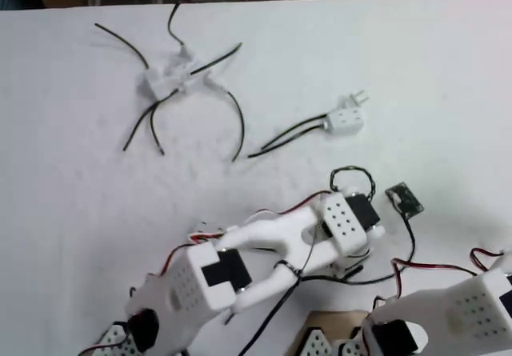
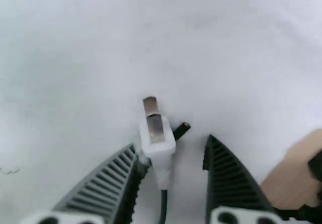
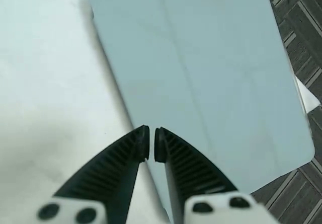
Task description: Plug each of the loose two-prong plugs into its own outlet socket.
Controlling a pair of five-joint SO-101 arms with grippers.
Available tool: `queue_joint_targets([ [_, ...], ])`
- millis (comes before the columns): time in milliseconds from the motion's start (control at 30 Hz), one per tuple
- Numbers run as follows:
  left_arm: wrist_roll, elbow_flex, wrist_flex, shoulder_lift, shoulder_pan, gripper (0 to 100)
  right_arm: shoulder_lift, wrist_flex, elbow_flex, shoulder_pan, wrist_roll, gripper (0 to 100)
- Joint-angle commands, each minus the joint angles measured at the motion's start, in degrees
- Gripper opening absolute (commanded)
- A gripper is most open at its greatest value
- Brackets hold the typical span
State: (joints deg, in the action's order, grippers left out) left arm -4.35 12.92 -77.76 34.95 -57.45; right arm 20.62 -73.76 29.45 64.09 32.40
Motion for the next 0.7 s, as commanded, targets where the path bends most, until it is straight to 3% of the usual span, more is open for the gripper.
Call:
queue_joint_targets([
  [0, 1.23, 0.09, 1.14, -0.40, 0.84, 11, -3.56, -0.04, 2.11, 0.04, 0.18, 3.5],
  [100, 4.48, 0.09, 1.32, -0.40, -0.04, 7, -3.65, -0.04, 2.11, 0.04, 0.18, 3.5],
  [433, 4.48, 2.55, 0.26, -1.01, -0.92, 5, -4.00, -0.13, 2.11, 0.04, 0.18, 3.5],
  [667, 4.40, 20.48, -14.68, -1.01, -1.01, 5, -4.00, -0.22, 2.11, -0.40, 0.18, 3.5],
])
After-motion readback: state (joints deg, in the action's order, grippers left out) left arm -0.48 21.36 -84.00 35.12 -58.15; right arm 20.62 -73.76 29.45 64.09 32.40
